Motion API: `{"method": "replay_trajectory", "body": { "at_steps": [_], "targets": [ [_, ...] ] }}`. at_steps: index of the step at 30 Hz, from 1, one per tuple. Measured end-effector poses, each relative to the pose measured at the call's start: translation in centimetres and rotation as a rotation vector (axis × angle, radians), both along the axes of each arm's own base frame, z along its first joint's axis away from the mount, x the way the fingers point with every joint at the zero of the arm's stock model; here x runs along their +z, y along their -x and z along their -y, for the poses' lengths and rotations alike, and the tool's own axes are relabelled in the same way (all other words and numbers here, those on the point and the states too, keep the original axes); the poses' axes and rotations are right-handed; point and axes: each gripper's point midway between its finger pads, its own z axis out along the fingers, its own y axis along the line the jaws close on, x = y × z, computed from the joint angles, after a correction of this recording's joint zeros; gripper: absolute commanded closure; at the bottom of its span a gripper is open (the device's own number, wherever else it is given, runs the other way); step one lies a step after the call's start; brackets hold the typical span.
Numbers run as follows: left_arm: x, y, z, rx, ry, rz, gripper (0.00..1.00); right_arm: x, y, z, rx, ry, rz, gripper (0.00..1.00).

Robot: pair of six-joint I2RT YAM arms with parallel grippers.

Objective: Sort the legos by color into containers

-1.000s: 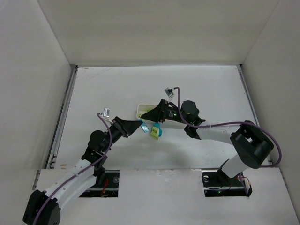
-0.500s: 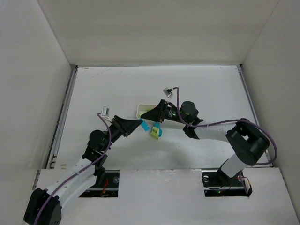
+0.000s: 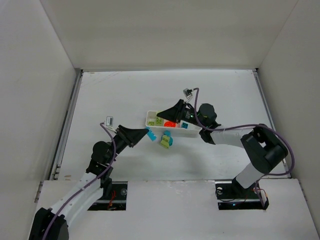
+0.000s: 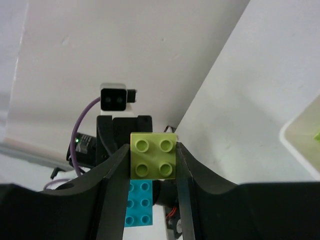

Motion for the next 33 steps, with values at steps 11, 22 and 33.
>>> {"method": "replay_trajectory", "body": {
  "at_steps": [11, 22, 33],
  "targets": [
    [-0.6, -1.4, -2.0, 0.07, -0.026, -0.004, 0.86, -7.4, -4.2, -0.3, -0.162, 0.249, -0.119, 0.61],
    [-2.3, -2.4, -2.2, 0.095, -0.1, -0.019, 0.86, -9.1, -7.8, -2.0, -0.337, 0.547, -0.017, 0.59],
    [-1.9, -3.0, -2.7, 0.123, -0.13, 0.006, 0.85, -12.7, -7.9, -1.5, -0.347, 0.684, -0.046, 0.37]
  ]
}}
